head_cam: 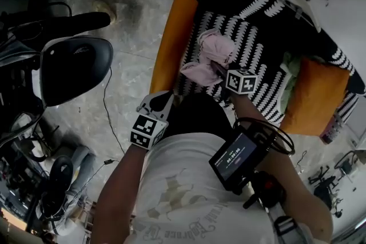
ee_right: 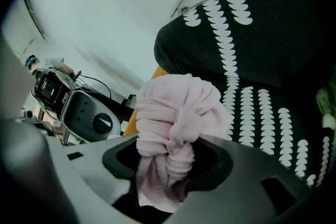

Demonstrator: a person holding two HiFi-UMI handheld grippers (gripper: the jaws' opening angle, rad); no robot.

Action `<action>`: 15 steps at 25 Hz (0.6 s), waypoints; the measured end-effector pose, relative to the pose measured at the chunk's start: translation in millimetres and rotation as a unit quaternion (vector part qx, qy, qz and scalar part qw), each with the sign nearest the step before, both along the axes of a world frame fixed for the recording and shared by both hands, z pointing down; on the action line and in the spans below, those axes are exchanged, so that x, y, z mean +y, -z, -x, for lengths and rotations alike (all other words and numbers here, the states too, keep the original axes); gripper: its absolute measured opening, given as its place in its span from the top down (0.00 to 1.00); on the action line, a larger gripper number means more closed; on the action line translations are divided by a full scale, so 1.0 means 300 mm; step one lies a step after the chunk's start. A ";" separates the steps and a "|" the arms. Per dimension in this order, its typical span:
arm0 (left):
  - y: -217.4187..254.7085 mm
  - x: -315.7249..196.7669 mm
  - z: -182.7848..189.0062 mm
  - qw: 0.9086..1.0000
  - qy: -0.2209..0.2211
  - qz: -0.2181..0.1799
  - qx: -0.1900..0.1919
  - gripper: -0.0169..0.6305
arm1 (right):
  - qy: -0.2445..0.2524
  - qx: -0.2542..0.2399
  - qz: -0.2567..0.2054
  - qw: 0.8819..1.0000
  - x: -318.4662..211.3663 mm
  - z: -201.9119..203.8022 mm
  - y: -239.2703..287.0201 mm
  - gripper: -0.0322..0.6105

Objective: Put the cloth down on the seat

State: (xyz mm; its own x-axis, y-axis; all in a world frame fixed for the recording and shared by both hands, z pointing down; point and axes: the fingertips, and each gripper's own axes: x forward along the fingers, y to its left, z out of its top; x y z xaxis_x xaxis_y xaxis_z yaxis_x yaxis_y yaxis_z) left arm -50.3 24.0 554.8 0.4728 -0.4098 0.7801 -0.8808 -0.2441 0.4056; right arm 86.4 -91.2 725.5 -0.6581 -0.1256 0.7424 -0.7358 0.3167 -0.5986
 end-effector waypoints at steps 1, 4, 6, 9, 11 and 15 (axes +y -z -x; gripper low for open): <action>-0.016 -0.012 -0.007 1.000 0.001 0.003 0.001 0.96 | 0.001 0.002 -0.001 1.000 -0.021 -0.004 -0.021 0.59; -0.065 -0.055 -0.024 1.000 -0.001 0.010 0.003 0.96 | 0.004 0.014 0.001 1.000 -0.086 -0.014 -0.098 0.59; -0.079 -0.072 -0.019 1.000 0.002 0.013 0.003 0.95 | 0.010 0.023 0.001 1.000 -0.117 -0.007 -0.135 0.59; -0.077 -0.082 -0.001 1.000 0.008 0.016 0.000 0.95 | 0.016 0.036 0.000 0.999 -0.151 0.012 -0.163 0.59; -0.062 -0.081 0.003 1.000 0.013 0.016 -0.002 0.96 | 0.019 0.047 -0.003 0.999 -0.173 0.014 -0.167 0.59; -0.072 -0.071 0.014 0.999 0.028 0.029 -0.002 0.95 | 0.029 0.075 -0.002 0.997 -0.211 0.011 -0.237 0.59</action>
